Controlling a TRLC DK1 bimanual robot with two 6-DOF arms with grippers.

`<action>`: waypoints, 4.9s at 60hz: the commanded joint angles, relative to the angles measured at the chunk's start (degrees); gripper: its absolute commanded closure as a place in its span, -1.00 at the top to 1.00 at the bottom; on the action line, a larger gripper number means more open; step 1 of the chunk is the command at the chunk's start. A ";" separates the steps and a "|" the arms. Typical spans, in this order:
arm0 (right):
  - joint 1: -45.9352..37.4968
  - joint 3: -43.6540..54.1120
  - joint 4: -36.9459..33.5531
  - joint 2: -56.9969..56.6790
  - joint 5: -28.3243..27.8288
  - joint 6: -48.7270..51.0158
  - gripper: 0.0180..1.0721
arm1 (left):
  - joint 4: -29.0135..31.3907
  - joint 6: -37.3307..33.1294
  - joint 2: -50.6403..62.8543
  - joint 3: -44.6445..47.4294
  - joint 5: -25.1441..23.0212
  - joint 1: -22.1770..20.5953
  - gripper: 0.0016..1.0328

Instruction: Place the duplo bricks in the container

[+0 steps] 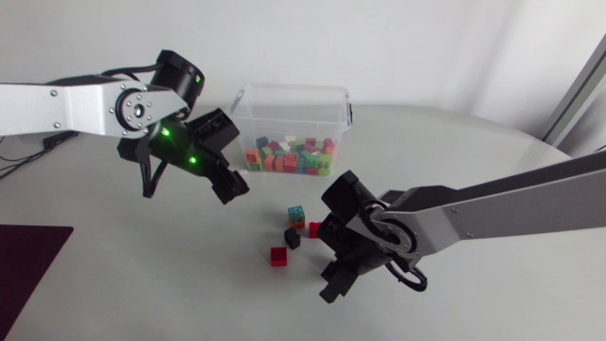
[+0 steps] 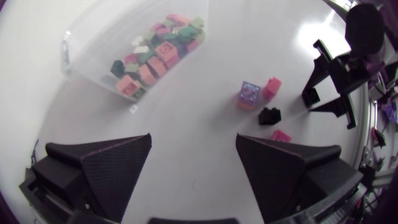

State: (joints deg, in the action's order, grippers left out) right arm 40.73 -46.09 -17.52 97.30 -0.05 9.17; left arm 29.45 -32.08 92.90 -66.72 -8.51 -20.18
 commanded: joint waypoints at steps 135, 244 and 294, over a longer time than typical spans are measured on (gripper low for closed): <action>-15.07 -32.93 16.20 7.21 -4.78 -6.62 -0.33 | -4.93 -2.20 1.93 -3.86 -12.93 -1.44 -0.80; -8.83 -7.79 10.49 -5.80 -2.93 -4.33 0.92 | -28.13 28.47 28.47 -33.65 -3.70 4.63 -0.29; -4.17 -23.44 -8.59 13.62 1.72 -21.12 0.73 | -27.96 23.11 -2.11 1.33 -2.74 4.89 0.84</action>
State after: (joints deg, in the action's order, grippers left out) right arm 36.45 -66.81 -24.49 108.03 1.02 -9.08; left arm 2.92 -7.31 94.06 -70.83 -11.44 -15.42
